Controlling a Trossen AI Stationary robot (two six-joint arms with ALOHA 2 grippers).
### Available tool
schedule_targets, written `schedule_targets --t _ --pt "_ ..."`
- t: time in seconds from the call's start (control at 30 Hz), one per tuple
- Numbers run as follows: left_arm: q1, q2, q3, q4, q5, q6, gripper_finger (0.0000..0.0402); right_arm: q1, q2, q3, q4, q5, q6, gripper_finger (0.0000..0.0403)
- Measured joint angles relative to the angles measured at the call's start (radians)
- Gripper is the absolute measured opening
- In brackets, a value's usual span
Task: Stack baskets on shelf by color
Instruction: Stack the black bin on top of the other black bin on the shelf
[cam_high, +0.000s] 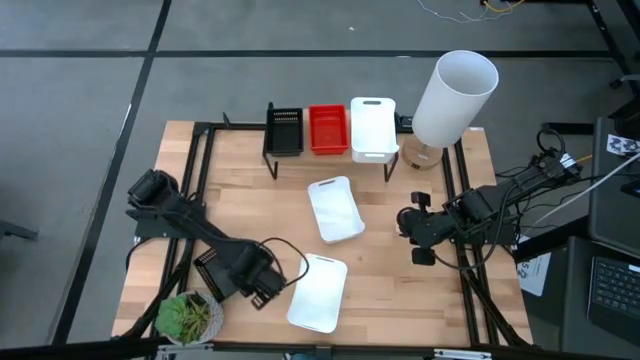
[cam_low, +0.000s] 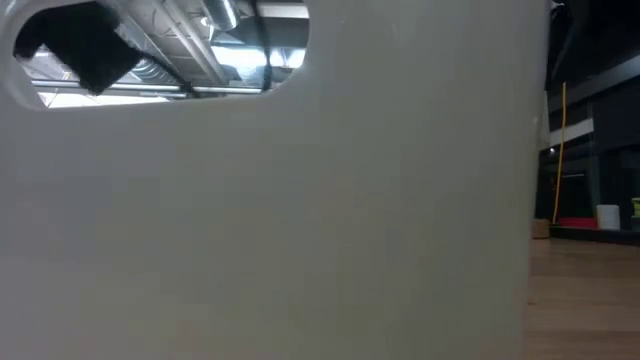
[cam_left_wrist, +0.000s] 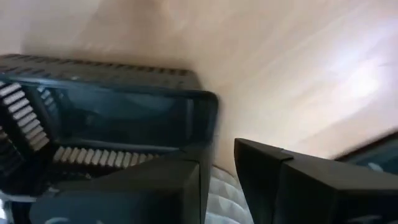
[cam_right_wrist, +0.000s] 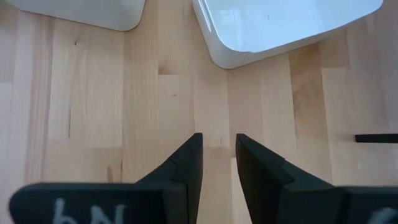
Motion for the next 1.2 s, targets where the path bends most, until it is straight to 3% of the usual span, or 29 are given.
schedule_targets --t 0.2,0.37,0.53,0.63,0.8,1.0,1.2 --pt "-0.048 -0.048 -0.015 -0.083 -0.128 -0.032 0.0043 0.000 0.000 0.000 0.000 -0.001 0.010 0.0097" --pt "-0.080 -0.113 -0.040 -0.143 -0.144 -0.125 0.0027 0.000 0.000 0.000 0.000 0.000 0.012 0.0097" --pt "-0.086 -0.153 -0.176 -0.109 -0.141 -0.157 0.0014 0.000 0.000 0.000 0.000 0.000 0.013 0.0097" --pt "-0.070 -0.152 -0.297 -0.008 -0.128 -0.148 0.0004 0.000 0.000 0.000 0.000 0.000 0.013 0.0097" --pt "-0.024 -0.152 -0.402 0.215 -0.208 -0.038 0.0002 0.000 0.000 0.000 0.000 -0.001 0.013 0.0097" --pt "0.111 -0.152 -0.388 0.267 -0.456 0.185 0.0001 0.000 0.000 0.000 0.001 0.000 0.013 0.0097" --pt "0.308 -0.152 -0.387 0.448 -0.719 0.558 0.0001 0.000 0.000 0.000 0.004 0.000 0.025 0.0097"
